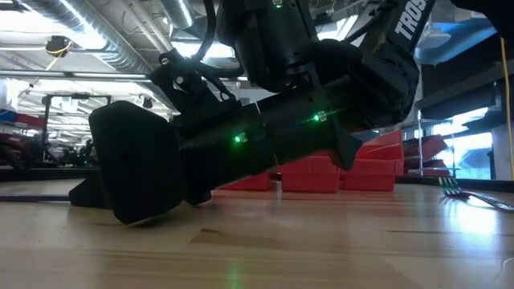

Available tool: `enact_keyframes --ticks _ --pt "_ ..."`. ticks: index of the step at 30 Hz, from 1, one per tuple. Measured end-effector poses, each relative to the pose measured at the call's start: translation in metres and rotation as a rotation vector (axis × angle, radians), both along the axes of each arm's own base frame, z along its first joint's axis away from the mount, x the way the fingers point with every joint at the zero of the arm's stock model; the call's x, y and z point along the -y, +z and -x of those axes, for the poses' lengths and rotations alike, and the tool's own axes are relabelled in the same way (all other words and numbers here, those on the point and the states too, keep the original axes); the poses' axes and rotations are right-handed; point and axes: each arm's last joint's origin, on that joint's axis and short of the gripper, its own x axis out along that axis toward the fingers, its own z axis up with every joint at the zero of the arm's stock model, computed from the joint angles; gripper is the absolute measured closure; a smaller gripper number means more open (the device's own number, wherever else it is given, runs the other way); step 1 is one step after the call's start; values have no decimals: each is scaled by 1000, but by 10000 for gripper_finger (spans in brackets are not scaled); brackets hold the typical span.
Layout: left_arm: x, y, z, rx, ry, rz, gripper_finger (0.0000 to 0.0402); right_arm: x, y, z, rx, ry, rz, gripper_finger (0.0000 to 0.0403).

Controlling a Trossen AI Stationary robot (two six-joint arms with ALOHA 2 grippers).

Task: Sort silverware
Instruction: Put the purple table knife into the right red bin

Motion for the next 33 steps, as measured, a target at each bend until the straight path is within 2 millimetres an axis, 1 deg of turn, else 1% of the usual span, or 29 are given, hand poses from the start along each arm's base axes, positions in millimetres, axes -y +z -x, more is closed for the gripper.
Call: enact_keyframes --ticks 9,19,33 --pt "0 0 0 -6 -2 -2 402 -3 -2 2 -33 22 4 204" --pt "0 -1 0 -6 0 -2 402 -4 -4 3 -63 43 14 273" --pt "0 -1 0 -7 -4 -7 402 0 -5 3 -94 35 20 305"
